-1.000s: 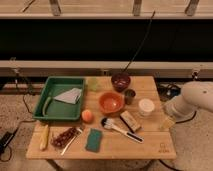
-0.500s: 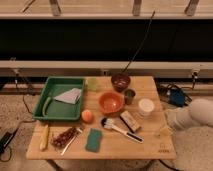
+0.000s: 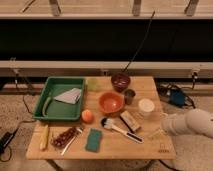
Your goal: Place brush in paper cup
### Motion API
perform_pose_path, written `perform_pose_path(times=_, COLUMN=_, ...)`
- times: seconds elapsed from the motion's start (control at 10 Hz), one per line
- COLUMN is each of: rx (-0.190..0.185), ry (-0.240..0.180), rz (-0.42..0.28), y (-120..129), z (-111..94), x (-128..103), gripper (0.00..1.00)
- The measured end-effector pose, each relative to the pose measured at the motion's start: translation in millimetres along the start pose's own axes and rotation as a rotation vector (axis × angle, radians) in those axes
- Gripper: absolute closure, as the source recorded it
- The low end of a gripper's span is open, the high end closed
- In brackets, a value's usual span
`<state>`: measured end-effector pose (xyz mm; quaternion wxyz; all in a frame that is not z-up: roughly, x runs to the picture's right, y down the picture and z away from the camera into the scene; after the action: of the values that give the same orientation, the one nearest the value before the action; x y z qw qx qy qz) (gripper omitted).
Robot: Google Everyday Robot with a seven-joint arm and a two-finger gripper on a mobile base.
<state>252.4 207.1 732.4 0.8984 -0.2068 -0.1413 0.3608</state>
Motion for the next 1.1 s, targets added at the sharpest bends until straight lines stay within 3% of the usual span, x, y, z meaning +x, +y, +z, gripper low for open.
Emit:
perform_pose_path(times=0.3, rx=-0.039, ry=-0.059, rz=0.000, y=20, z=18, x=-8, gripper=0.20)
perform_pose_path(times=1.1, rx=-0.147, ry=-0.108, rz=-0.026, y=48, z=66, x=1, gripper=0.20)
